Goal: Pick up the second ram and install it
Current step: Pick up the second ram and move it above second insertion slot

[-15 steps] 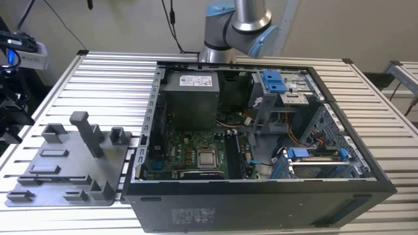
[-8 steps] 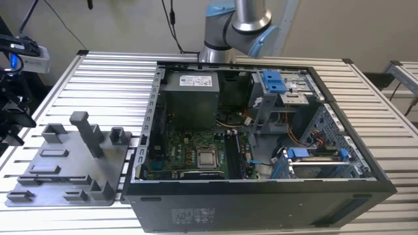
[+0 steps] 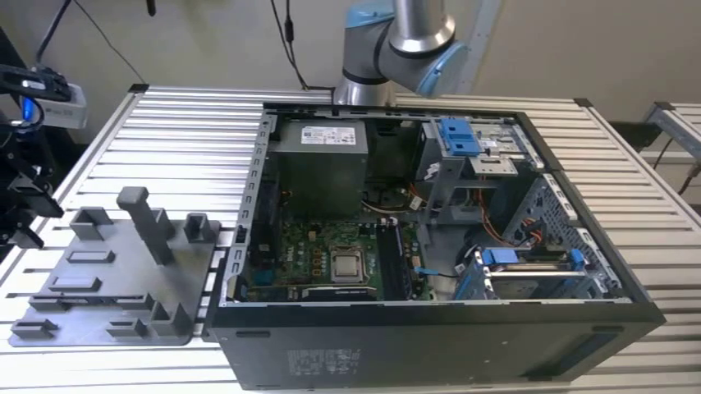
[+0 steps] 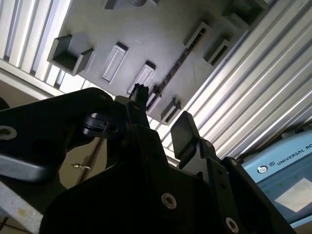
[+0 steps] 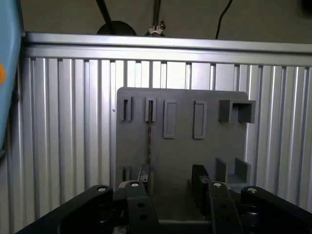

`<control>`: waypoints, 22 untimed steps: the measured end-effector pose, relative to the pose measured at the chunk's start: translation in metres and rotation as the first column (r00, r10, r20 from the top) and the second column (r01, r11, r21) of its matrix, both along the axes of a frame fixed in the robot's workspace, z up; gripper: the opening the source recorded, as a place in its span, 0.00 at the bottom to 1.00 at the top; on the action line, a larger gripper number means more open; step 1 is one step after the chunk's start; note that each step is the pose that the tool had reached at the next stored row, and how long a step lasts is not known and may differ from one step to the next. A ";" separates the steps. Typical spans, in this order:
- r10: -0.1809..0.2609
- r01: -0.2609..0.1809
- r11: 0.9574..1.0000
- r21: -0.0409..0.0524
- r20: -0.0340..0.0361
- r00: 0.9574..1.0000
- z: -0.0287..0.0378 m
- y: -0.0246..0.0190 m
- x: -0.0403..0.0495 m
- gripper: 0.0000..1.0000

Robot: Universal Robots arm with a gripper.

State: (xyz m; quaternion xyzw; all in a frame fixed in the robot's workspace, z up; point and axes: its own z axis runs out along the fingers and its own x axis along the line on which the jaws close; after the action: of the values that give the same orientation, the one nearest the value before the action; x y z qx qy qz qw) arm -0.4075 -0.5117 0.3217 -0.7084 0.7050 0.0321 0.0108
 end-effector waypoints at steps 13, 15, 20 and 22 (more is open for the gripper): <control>0.000 0.000 1.000 -0.002 0.000 1.000 -0.0085 0.0000 0.0000 0.48; 0.000 0.000 1.000 -0.003 0.000 1.000 -0.0098 0.0000 0.0000 0.48; 0.000 0.000 1.000 -0.005 0.000 1.000 -0.0131 0.0000 0.0000 0.48; 0.000 0.000 1.000 -0.006 0.000 1.000 -0.0143 0.0000 0.0000 0.48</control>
State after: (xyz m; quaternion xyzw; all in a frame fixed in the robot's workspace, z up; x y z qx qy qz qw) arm -0.4075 -0.5117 0.3074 -0.7084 0.7051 0.0298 0.0085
